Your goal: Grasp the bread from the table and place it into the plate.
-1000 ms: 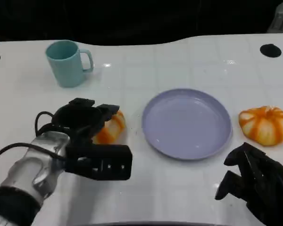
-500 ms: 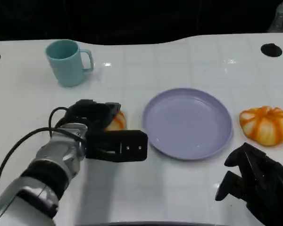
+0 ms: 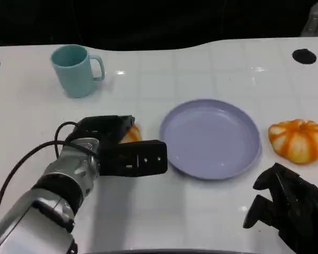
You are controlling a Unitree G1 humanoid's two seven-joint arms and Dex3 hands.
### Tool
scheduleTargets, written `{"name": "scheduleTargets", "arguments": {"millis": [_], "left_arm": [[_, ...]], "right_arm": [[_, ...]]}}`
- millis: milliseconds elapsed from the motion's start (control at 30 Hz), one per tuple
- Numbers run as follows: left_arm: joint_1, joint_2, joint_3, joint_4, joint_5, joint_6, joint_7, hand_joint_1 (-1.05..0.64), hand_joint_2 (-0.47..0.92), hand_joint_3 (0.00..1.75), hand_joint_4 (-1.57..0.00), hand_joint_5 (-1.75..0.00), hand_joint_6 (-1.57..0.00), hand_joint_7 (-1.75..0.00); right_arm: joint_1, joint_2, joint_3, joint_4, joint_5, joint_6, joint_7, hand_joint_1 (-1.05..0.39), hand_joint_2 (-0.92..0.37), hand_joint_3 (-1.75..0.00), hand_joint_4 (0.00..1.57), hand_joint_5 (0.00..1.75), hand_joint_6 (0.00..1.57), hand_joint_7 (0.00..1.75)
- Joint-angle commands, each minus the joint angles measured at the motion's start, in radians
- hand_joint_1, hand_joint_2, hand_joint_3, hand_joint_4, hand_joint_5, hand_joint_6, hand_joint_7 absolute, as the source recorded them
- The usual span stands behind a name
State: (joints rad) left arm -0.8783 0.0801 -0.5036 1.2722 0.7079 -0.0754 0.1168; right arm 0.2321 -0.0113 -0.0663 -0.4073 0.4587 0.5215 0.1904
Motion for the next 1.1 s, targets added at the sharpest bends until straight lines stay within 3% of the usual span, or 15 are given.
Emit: {"name": "scheduleTargets", "arguments": {"millis": [33,67,133,167,200,233,400,633,667,733,833,933,1100], "left_arm": [[0.011,0.023,-0.002,0.028,-0.009,-0.04,0.078,-0.25,0.92,0.06,-0.7,-1.23,-0.99,-0.07],[0.015,0.026,-0.007,0.031,-0.006,-0.05,0.099,-0.24,0.92,0.11,-0.76,-1.44,-1.14,-0.22],[0.021,0.031,-0.013,0.036,-0.002,-0.067,0.137,-0.23,0.92,0.14,-0.79,-1.56,-1.08,-0.54],[0.022,0.033,-0.016,0.038,-0.001,-0.073,0.151,-0.24,0.91,0.23,-0.79,-1.67,-0.88,-1.07],[0.025,0.036,-0.019,0.039,0.001,-0.081,0.171,-0.24,0.91,0.26,-0.79,-1.71,-0.78,-1.29],[0.027,0.038,-0.021,0.04,0.002,-0.082,0.189,-0.23,0.92,0.29,-0.8,-1.73,-0.73,-1.42],[0.038,0.051,-0.027,0.04,0.005,-0.125,0.296,-0.2,0.87,0.32,-0.85,-1.75,-0.61,-1.69],[0.022,0.047,0.005,0.026,-0.028,-0.134,0.362,-0.15,0.85,0.33,-0.86,-1.75,-0.56,-1.74],[0.014,0.044,0.015,0.021,-0.038,-0.133,0.362,-0.15,0.87,0.36,-0.86,-1.75,-0.58,-1.67],[0.003,0.038,0.039,0.009,-0.061,-0.148,0.366,-0.15,0.88,0.41,-0.87,-1.75,-0.57,-1.7],[-0.016,0.029,0.071,-0.012,-0.092,-0.173,0.371,-0.15,0.77,0.63,-0.87,-1.75,-0.55,-1.74],[-0.034,0.018,0.099,-0.026,-0.122,-0.204,0.362,-0.15,0.62,0.92,-0.91,-1.75,-0.63,-1.75],[-0.072,-0.001,0.109,-0.04,-0.133,-0.196,0.339,-0.18,0.58,0.98,-0.9,-1.75,-0.65,-1.75]], "right_arm": [[0.003,-0.013,-0.012,-0.013,0.012,0.002,-0.002,-0.44,-0.92,-0.38,0.67,1.75,0.53,1.59],[0.004,-0.013,-0.013,-0.014,0.013,0.003,-0.003,-0.44,-0.92,-0.38,0.66,1.75,0.52,1.59],[0.004,-0.012,-0.013,-0.016,0.012,0.005,-0.007,-0.44,-0.92,-0.38,0.66,1.75,0.52,1.6],[0.005,-0.012,-0.013,-0.017,0.011,0.006,-0.009,-0.44,-0.92,-0.37,0.66,1.75,0.52,1.6],[0.005,-0.013,-0.013,-0.017,0.01,0.006,-0.009,-0.44,-0.92,-0.37,0.66,1.75,0.52,1.6],[0.005,-0.014,-0.013,-0.015,0.009,0.001,-0.005,-0.44,-0.92,-0.37,0.66,1.75,0.53,1.6],[0.003,-0.016,-0.013,-0.006,0.009,-0.008,0.006,-0.45,-0.92,-0.37,0.67,1.75,0.53,1.6],[0.001,-0.016,-0.014,-0.001,0.006,-0.006,0.0,-0.45,-0.92,-0.37,0.66,1.75,0.53,1.59],[0.0,-0.016,-0.015,0.001,0.007,-0.006,0.002,-0.44,-0.92,-0.37,0.66,1.75,0.53,1.58],[-0.001,-0.019,-0.014,0.003,0.005,-0.008,0.004,-0.44,-0.92,-0.37,0.66,1.75,0.53,1.58],[-0.003,-0.021,-0.014,0.003,0.006,-0.007,0.005,-0.44,-0.92,-0.38,0.66,1.75,0.54,1.58],[-0.005,-0.02,-0.013,0.005,0.005,-0.007,0.001,-0.43,-0.92,-0.39,0.65,1.75,0.53,1.59],[-0.008,-0.014,-0.015,0.004,0.013,0.004,-0.007,-0.43,-0.92,-0.39,0.65,1.75,0.53,1.59]]}}
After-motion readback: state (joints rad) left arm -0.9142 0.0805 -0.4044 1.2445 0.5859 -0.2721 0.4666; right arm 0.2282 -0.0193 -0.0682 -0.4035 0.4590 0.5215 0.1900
